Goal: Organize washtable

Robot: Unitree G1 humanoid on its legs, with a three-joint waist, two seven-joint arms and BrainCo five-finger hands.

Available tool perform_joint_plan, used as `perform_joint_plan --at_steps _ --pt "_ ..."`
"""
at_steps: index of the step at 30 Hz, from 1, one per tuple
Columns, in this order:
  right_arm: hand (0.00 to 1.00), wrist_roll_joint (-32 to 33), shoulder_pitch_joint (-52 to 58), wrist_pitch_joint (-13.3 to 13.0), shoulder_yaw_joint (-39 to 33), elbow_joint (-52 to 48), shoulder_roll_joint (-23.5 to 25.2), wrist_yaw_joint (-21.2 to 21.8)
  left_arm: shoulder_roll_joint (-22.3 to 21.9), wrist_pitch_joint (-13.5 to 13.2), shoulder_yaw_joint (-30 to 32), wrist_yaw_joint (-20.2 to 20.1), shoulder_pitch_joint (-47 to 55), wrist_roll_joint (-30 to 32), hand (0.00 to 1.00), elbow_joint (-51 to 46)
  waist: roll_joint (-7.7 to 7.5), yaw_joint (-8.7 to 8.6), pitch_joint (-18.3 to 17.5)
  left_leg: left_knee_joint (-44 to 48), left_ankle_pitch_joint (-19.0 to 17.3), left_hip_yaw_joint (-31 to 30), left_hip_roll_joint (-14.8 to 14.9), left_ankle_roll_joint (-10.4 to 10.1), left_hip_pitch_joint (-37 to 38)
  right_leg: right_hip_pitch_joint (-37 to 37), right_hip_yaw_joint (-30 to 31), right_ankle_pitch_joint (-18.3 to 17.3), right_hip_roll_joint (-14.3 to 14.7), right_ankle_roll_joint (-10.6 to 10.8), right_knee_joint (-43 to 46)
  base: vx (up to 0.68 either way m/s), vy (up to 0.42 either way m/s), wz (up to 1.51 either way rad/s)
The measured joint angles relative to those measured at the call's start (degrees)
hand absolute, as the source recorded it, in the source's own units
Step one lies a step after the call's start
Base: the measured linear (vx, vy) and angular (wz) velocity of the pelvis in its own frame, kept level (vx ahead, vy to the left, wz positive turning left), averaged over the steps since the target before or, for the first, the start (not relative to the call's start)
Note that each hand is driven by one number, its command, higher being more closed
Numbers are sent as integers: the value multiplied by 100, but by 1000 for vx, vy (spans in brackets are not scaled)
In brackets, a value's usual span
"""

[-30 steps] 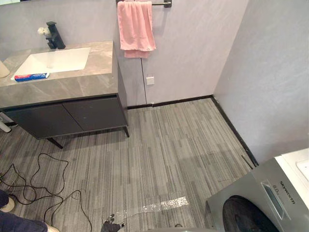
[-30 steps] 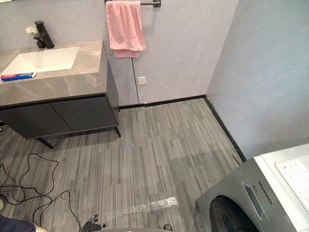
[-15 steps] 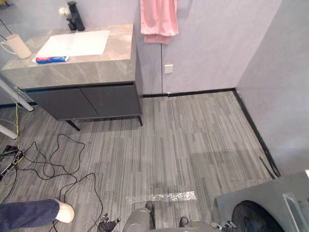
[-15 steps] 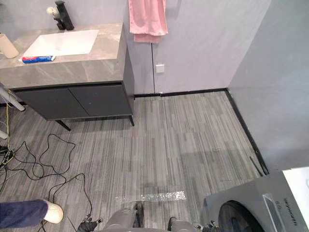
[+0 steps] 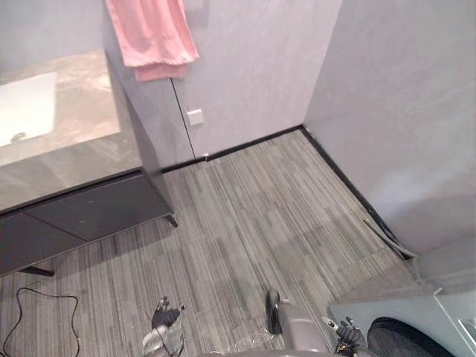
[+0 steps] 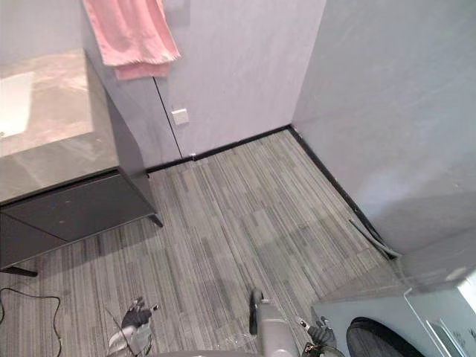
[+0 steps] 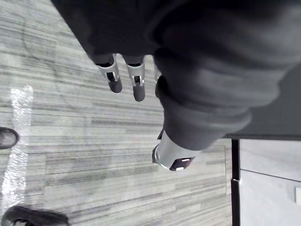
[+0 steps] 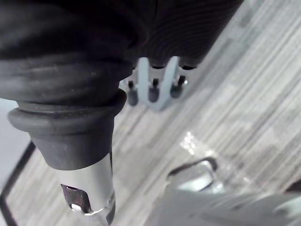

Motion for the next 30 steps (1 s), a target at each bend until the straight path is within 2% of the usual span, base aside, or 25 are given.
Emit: perform_joint_plan --at_steps 1,2,3,4,5,6,8,9,10,11,12,14,15,16,17,18,19,20,21,23,24,26,28,29,30 --pt "0 -3 40 3 -15 60 -2 -1 -67 -4 132 -1 42 13 0 -12 -28 28 -53 112 68 -120 142 -142 88 88 -52 78 85 -289 134 642 -198 18" --pt "0 -5 22 -10 -48 57 45 4 -133 8 300 0 62 44 0 -12 -47 50 -21 432 216 -241 232 -283 61 165 -77 -143 79 -422 409 752 -248 13" --pt "0 -5 15 -10 -77 50 45 10 -199 15 380 -2 71 93 0 -12 -27 65 1 735 251 -318 296 -265 11 219 -85 -222 87 -509 542 451 -192 25" --pt "0 -6 32 -7 -131 45 25 19 -307 15 459 0 85 149 0 -21 29 75 5 1462 336 -442 437 -140 -179 402 -94 -316 95 -614 594 545 -202 41" --pt "0 -11 52 -7 -80 9 14 17 -397 17 514 -2 119 157 0 -81 38 105 21 2794 697 -520 667 144 -594 791 -85 -418 81 -643 496 621 -187 58" --pt "0 -26 73 -12 13 -77 35 18 -433 15 539 -6 174 156 0 -213 6 105 44 4024 747 -578 978 223 -989 1237 -68 -541 81 -737 340 593 -162 50" --pt "0 -25 52 -20 249 -199 71 17 -424 13 492 -2 240 154 0 -412 -111 189 77 5178 707 -599 1244 213 -1652 1868 -34 -684 56 -813 11 343 -88 23" --pt "0 -26 18 -23 275 -199 68 28 -401 12 429 -5 259 154 0 -438 -170 262 69 5266 689 -628 1201 239 -1834 2027 30 -763 5 -814 -141 459 -37 -9" --pt "0 -17 -128 -14 328 -191 61 13 -419 9 301 3 294 129 0 -503 -173 400 70 4883 496 -716 1006 100 -2384 2441 87 -970 -132 -662 -556 432 52 -11" --pt "0 -7 -155 -12 289 -186 53 8 -444 1 174 16 290 96 0 -512 -128 423 100 4224 420 -691 873 91 -2589 2642 61 -993 -207 -626 -713 539 146 18" --pt "0 7 -121 -19 217 -201 58 -24 -487 -14 40 33 304 41 0 -585 -82 415 56 2962 466 -637 463 23 -2726 2897 -81 -1159 -451 -425 -901 386 200 41" --pt "0 30 -39 -14 221 -195 -51 -91 -571 -52 -160 42 380 -16 0 -582 167 431 -99 1237 780 -802 126 -181 -2822 3056 -176 -1526 -534 -262 -967 362 224 32" --pt "0 29 -27 -6 215 -190 -55 -104 -578 -55 -137 57 419 -20 0 -578 189 443 -124 1156 1114 -863 74 19 -2848 3118 -160 -1628 -551 -239 -963 488 285 4" --pt "0 24 74 0 127 -189 36 -99 -527 -55 -22 124 595 -22 0 -577 3 456 -396 1157 1275 -843 -240 365 -2815 3239 -115 -1784 -789 -200 -1029 486 219 -6" --pt "0 21 175 -10 58 -203 81 -86 -522 -50 -5 136 642 -22 0 -577 -31 450 -519 1121 1186 -811 -306 484 -2748 3155 -80 -1791 -829 -91 -772 624 242 -14" --pt "0 19 211 -12 87 -285 209 -89 -565 -17 160 164 629 -13 0 -567 -203 469 -415 1077 1026 -703 -442 525 -2448 2728 100 -1771 -978 62 557 543 170 -18" --pt "0 22 287 -14 130 -427 279 -95 -517 -11 208 236 613 9 0 -573 -267 454 -380 958 906 -712 -558 621 -2087 2120 269 -1460 -1068 198 2104 517 179 -13" --pt "0 22 336 -17 217 -491 332 -87 -471 6 183 286 601 28 0 -574 -334 422 -351 935 794 -744 -609 643 -1848 1743 339 -1383 -1049 140 2963 624 190 -8" --pt "0 52 465 -34 376 -704 355 -79 -473 4 4 361 556 103 0 -606 -291 417 -327 825 607 -759 -591 597 -1366 1261 291 -1446 -973 118 3439 538 143 -1" --pt "0 60 491 -57 560 -840 302 -99 -424 -4 -402 402 489 233 0 -671 -242 324 -314 583 532 -858 -541 504 -877 1079 83 -1617 -879 166 2955 526 96 21" --pt "0 97 564 -74 839 -1161 274 -123 -394 -2 -839 409 467 238 0 -1048 -204 195 -325 409 511 -1006 -430 467 -602 929 26 -1662 -656 222 2141 417 36 50" --pt "0 167 592 -145 1098 -1785 278 -184 -371 -54 -1488 395 404 303 0 -1811 -155 70 -328 320 428 -1197 -247 323 -472 587 263 -1358 -304 299 676 516 -19 55" --pt "0 188 598 -199 1253 -2454 260 -232 -381 -78 -1907 361 271 349 0 -2389 -121 -26 -293 290 330 -1368 -142 158 -360 352 481 -314 -108 197 -704 663 -85 46" --pt "0 183 642 -229 1345 -2913 231 -235 -442 -84 -2053 368 274 348 0 -2726 -100 -122 -283 272 265 -1512 -113 48 -179 469 516 657 -106 200 -1390 1122 -248 46" --pt "0 11 587 -256 1605 -4174 43 -263 -566 -93 -2293 410 241 359 0 -3419 149 -171 -197 998 437 -1640 132 -340 -153 568 300 748 4 -161 -859 1091 -271 53"
